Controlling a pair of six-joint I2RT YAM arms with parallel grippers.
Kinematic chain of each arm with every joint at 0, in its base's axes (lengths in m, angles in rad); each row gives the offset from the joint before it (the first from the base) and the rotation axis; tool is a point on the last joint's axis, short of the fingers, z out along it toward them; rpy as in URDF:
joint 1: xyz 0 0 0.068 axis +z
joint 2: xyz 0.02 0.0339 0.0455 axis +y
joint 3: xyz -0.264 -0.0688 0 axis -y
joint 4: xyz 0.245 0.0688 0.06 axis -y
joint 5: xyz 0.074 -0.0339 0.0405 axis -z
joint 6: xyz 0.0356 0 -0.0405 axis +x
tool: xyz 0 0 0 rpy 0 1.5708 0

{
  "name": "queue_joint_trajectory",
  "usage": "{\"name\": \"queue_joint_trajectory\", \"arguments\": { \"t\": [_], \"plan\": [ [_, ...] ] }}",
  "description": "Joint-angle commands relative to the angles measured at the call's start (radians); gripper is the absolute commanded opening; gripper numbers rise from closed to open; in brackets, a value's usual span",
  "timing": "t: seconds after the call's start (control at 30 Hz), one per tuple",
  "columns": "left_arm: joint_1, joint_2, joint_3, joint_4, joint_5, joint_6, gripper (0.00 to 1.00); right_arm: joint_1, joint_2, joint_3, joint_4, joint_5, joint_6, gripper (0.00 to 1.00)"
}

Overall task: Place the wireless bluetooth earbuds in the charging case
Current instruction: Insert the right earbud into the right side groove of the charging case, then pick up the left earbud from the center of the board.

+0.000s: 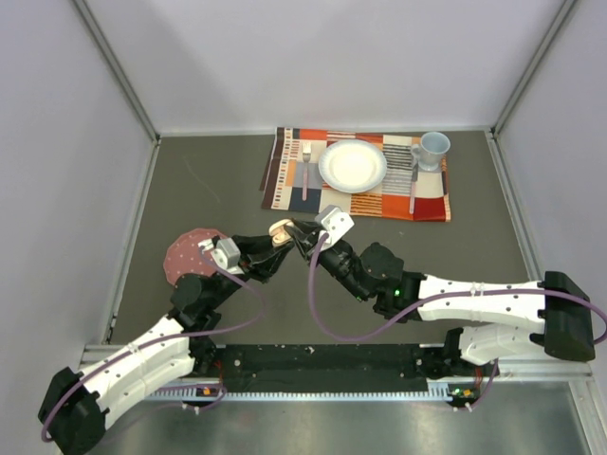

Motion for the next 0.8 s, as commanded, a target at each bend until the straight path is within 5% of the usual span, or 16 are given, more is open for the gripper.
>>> {"name": "queue_joint_trajectory", "arguments": {
  "t": [0.0,0.37,0.5,0.63,0.77],
  "plan": [
    [0.001,-0.009,0.011,0.087,-0.032,-0.011,0.0,0.008,-0.004,0.009,-0.031,-0.02,-0.003,0.1],
    [0.001,0.005,0.022,0.081,-0.027,-0.011,0.0,0.008,-0.029,0.003,-0.017,-0.034,0.007,0.47],
    [0.001,0.007,0.021,0.078,-0.025,-0.013,0.0,0.008,-0.051,-0.003,-0.009,-0.034,0.017,0.51],
    [0.003,0.004,0.017,0.073,-0.027,-0.011,0.0,0.009,-0.097,0.0,-0.009,-0.037,0.03,0.75],
    [0.001,0.0,0.017,0.065,-0.024,-0.011,0.0,0.006,-0.156,0.012,-0.02,0.005,0.05,0.86]
  ]
}}
